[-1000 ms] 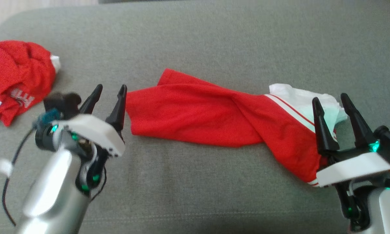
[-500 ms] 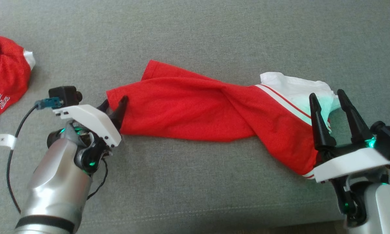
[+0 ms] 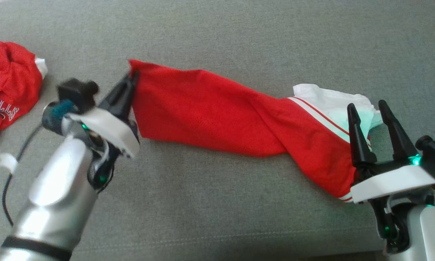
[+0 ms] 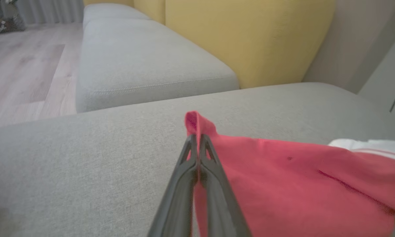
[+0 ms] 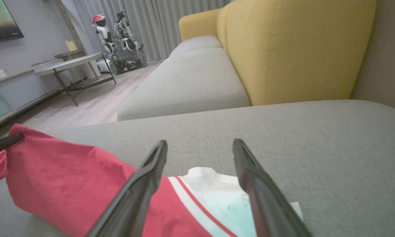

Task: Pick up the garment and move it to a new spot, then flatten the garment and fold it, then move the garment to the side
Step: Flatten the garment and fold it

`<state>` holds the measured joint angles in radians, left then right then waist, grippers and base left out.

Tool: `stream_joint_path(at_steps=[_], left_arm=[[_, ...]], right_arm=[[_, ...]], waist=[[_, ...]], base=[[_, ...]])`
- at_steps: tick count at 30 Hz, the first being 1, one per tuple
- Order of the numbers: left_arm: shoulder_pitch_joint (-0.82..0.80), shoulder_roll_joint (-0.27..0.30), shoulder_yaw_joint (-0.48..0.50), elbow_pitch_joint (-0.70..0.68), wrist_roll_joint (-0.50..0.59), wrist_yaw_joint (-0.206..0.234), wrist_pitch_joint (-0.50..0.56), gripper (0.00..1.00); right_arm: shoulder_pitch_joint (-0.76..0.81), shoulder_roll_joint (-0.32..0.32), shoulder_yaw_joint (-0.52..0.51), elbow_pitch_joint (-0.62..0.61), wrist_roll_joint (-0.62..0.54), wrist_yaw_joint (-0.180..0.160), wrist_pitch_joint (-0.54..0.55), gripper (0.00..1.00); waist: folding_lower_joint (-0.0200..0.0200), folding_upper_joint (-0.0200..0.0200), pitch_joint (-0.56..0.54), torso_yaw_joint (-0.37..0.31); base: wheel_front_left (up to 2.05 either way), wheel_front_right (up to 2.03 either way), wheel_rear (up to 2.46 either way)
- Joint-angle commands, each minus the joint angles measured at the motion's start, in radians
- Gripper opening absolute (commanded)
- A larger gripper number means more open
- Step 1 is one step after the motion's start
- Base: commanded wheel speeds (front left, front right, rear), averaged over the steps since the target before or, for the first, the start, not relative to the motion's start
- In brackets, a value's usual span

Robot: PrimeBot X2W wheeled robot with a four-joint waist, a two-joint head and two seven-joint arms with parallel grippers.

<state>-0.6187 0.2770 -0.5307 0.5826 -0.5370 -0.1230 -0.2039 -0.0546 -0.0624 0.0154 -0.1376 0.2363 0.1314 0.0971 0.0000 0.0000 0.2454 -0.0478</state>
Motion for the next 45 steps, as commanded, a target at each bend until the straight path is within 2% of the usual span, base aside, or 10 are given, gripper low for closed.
stream_joint_path(at_steps=[1, 9, 17, 18, 19, 24, 30, 35, 41, 45], left_arm=[[0.009, 0.050, 0.015, -0.050, 0.029, 0.003, -0.016, 0.00], [0.226, 0.148, -0.124, -0.267, 0.197, 0.029, -0.045, 0.00], [0.325, 0.175, -0.134, -0.268, 0.205, 0.053, -0.054, 0.00], [0.331, 0.169, -0.126, -0.258, 0.191, 0.057, -0.054, 0.37], [0.339, 0.156, -0.110, -0.243, 0.169, 0.064, -0.055, 1.00], [0.378, 0.121, -0.057, -0.231, 0.102, 0.086, -0.057, 1.00], [0.429, 0.080, 0.031, -0.303, 0.042, 0.122, -0.057, 1.00], [0.472, 0.058, 0.123, -0.392, 0.011, 0.187, -0.058, 1.00], [0.489, 0.074, 0.193, -0.480, 0.001, 0.276, -0.045, 1.00], [0.504, 0.103, 0.214, -0.535, 0.004, 0.309, -0.017, 1.00]], right_arm=[[-0.016, 0.001, 0.015, -0.039, -0.004, -0.001, -0.001, 1.00], [-0.001, 0.005, -0.005, -0.058, -0.009, -0.001, 0.007, 1.00], [-0.004, 0.007, -0.008, -0.064, -0.008, -0.001, 0.015, 1.00], [-0.003, 0.007, -0.010, -0.064, -0.008, -0.001, 0.016, 1.00], [-0.002, 0.007, -0.011, -0.063, -0.008, -0.001, 0.018, 1.00], [0.007, 0.008, -0.012, -0.062, -0.010, -0.001, 0.024, 1.00], [0.022, 0.008, -0.021, -0.066, -0.015, -0.001, 0.021, 1.00], [0.033, 0.009, -0.031, -0.071, -0.031, -0.001, 0.023, 1.00], [0.041, 0.002, -0.043, -0.067, -0.053, -0.001, 0.027, 1.00], [0.050, -0.003, -0.043, -0.061, -0.059, -0.001, 0.032, 1.00]], waist=[[0.0000, 0.0000, -0.001, 0.002], [0.0000, 0.0000, 0.008, 0.021], [0.0000, 0.0000, 0.011, 0.034], [0.0000, 0.0000, 0.010, 0.034], [0.0000, 0.0000, 0.006, 0.034], [0.0000, 0.0000, -0.018, 0.028], [0.0000, 0.0000, -0.043, 0.032], [0.0000, 0.0000, -0.074, 0.036], [0.0000, 0.0000, -0.109, 0.044], [0.0000, 0.0000, -0.133, 0.047]], base=[[0.00, 0.00, 0.00], [0.00, 0.00, 0.00], [0.00, 0.00, 0.00], [0.00, 0.00, 0.00], [0.00, 0.00, 0.00], [0.00, 0.00, 0.00], [0.00, 0.00, 0.00], [0.00, 0.00, 0.00], [0.00, 0.00, 0.00], [0.00, 0.00, 0.00]])
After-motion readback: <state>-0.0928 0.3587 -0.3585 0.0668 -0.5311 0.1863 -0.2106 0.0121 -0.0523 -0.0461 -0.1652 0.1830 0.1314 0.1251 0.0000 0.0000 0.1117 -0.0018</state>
